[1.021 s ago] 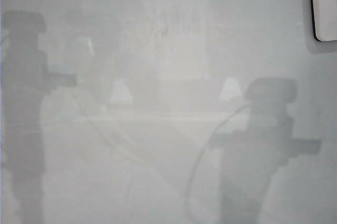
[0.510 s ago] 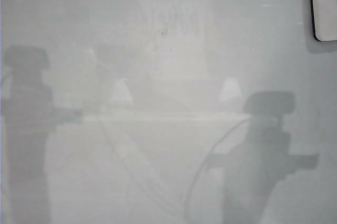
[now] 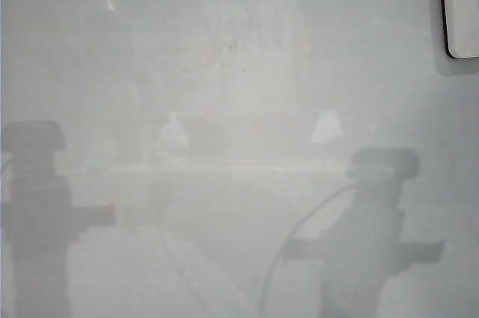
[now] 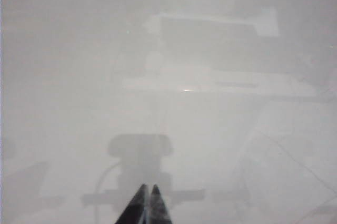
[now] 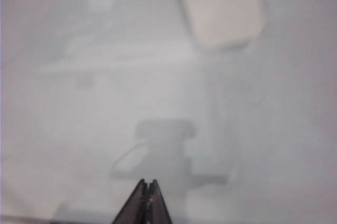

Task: Grab the whiteboard eraser that is attached to the surface of the whiteboard and use it to clean the writing on the whiteboard.

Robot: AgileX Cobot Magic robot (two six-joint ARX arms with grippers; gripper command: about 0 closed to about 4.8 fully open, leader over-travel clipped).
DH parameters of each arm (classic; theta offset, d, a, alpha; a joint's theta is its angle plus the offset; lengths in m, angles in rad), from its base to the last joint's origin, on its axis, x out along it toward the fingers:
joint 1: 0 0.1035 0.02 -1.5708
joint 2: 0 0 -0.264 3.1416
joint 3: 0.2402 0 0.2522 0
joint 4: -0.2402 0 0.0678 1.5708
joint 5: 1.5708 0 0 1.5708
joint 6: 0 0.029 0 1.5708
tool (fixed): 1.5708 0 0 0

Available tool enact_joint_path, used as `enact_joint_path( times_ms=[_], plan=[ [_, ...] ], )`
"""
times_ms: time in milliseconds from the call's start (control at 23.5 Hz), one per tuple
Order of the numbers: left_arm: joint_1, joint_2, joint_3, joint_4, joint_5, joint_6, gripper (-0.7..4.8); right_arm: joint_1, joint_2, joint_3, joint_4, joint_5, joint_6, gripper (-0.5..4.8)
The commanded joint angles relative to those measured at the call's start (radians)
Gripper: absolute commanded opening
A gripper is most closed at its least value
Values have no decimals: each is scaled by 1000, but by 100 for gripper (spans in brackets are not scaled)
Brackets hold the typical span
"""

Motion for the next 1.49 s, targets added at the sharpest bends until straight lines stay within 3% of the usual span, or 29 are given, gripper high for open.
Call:
enact_joint_path(
  times_ms=[43,170,638,766,851,1021,1489],
  plan=[
    [-2,-1,1,-14,-1,-10,-5,0,-1,-15,18,-102,40,38],
    [-2,-1,1,-40,84,-90,-5,0,-2,-23,16,-104,40,43],
    [-1,-1,1,-43,111,-92,-5,-1,-3,-23,23,-130,34,42],
    [-1,-1,1,-43,111,-92,-5,-14,-4,-66,144,24,-113,41],
    [-1,-2,1,-43,111,-92,-5,-41,-4,-103,256,71,-158,41],
    [-1,-2,1,-43,110,-92,-5,-109,-4,-211,409,69,-188,41],
    [-1,-2,1,-43,111,-92,-5,-166,-4,-283,382,69,-188,41]
  ],
)
